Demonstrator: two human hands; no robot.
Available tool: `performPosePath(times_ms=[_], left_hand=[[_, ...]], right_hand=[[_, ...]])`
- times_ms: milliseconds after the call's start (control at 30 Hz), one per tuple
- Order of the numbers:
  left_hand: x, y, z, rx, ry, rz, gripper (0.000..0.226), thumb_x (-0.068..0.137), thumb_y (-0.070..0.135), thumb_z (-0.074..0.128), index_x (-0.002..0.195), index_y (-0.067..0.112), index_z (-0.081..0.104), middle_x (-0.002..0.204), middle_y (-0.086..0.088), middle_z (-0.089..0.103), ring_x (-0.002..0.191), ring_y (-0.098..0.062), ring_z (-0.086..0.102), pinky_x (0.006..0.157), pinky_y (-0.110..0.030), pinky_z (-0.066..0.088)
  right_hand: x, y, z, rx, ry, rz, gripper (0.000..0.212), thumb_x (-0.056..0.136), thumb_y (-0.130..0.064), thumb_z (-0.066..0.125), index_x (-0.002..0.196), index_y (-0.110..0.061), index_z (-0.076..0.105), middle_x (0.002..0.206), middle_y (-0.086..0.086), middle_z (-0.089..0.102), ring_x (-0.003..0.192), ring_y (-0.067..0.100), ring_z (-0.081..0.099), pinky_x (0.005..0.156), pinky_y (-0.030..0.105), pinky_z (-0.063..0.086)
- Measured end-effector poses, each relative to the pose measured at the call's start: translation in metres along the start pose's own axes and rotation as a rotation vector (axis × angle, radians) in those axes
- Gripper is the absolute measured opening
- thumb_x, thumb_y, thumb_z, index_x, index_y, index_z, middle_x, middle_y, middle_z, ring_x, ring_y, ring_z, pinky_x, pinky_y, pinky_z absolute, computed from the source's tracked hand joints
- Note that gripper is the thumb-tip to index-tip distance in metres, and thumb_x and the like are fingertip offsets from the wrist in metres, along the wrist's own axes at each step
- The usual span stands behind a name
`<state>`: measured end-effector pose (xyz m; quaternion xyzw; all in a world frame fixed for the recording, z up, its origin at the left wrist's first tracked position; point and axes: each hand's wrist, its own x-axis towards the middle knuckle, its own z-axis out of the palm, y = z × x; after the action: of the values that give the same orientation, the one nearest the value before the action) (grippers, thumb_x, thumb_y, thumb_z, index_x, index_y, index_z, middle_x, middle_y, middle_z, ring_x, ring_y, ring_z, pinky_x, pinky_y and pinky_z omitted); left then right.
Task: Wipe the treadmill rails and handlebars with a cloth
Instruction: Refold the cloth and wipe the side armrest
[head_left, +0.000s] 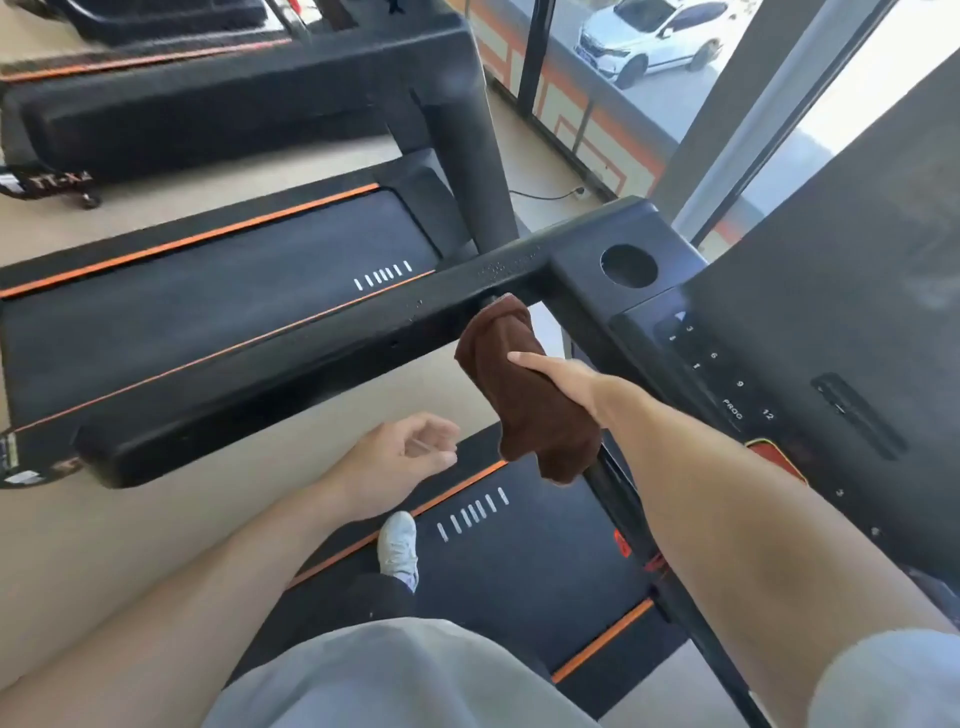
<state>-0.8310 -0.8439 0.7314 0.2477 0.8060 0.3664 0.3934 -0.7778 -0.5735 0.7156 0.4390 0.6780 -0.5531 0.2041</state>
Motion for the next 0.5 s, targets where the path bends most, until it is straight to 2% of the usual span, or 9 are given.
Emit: performPosePath(times_ms=[67, 133, 200, 300, 433, 500], left_hand=[[-0.01, 0.004, 0.015, -0.044, 0.037, 0.022, 0.019, 0.095, 0.034, 0.067, 0.114, 0.036, 0.067, 0.107, 0.02, 0.071, 0.104, 0.003, 0.063, 0.089, -0.018, 0.046], [-0.02, 0.01, 0.032, -0.092, 0.054, 0.04, 0.02, 0.095, 0.031, 0.067, 0.115, 0.035, 0.067, 0.107, 0.019, 0.071, 0.103, 0.003, 0.064, 0.086, -0.015, 0.045], [-0.029, 0.015, 0.05, -0.126, 0.061, 0.051, 0.019, 0.096, 0.03, 0.066, 0.114, 0.034, 0.067, 0.106, 0.018, 0.071, 0.102, 0.003, 0.064, 0.078, -0.008, 0.042], [-0.04, 0.017, 0.072, -0.181, 0.105, 0.057, 0.015, 0.095, 0.03, 0.068, 0.11, 0.033, 0.07, 0.105, 0.016, 0.074, 0.1, 0.003, 0.065, 0.078, -0.006, 0.04], [-0.051, 0.01, 0.094, -0.255, 0.092, 0.008, 0.014, 0.094, 0.029, 0.07, 0.107, 0.034, 0.071, 0.104, 0.013, 0.075, 0.098, 0.004, 0.067, 0.081, -0.013, 0.045], [-0.053, 0.006, 0.102, -0.279, 0.077, -0.009, 0.016, 0.094, 0.026, 0.07, 0.108, 0.032, 0.071, 0.105, 0.011, 0.075, 0.092, 0.006, 0.067, 0.075, -0.011, 0.045]], right_hand=[[-0.016, 0.02, -0.003, -0.027, 0.018, 0.028, 0.069, 0.063, -0.077, 0.08, 0.102, -0.021, 0.072, 0.098, 0.007, 0.079, 0.091, 0.03, 0.076, 0.095, 0.041, 0.055], [-0.03, 0.04, -0.007, -0.055, 0.034, 0.04, 0.061, 0.067, -0.076, 0.078, 0.096, -0.023, 0.07, 0.096, 0.004, 0.076, 0.09, 0.026, 0.074, 0.09, 0.037, 0.054], [-0.041, 0.058, -0.009, -0.098, 0.071, 0.015, 0.067, 0.066, -0.079, 0.077, 0.104, -0.024, 0.073, 0.096, 0.001, 0.077, 0.091, 0.022, 0.073, 0.089, 0.035, 0.054], [-0.057, 0.076, -0.007, -0.167, 0.11, -0.095, 0.062, 0.081, -0.068, 0.072, 0.119, -0.019, 0.07, 0.096, -0.005, 0.074, 0.085, 0.015, 0.07, 0.073, 0.026, 0.051], [-0.066, 0.098, 0.004, -0.467, 0.339, -0.172, 0.066, 0.084, -0.073, 0.06, 0.128, -0.024, 0.06, 0.113, 0.002, 0.072, 0.097, 0.026, 0.067, 0.088, 0.039, 0.054], [-0.071, 0.113, 0.015, -0.622, 0.485, -0.198, 0.063, 0.089, -0.067, 0.056, 0.135, -0.024, 0.051, 0.117, 0.004, 0.07, 0.1, 0.031, 0.067, 0.086, 0.041, 0.054]])
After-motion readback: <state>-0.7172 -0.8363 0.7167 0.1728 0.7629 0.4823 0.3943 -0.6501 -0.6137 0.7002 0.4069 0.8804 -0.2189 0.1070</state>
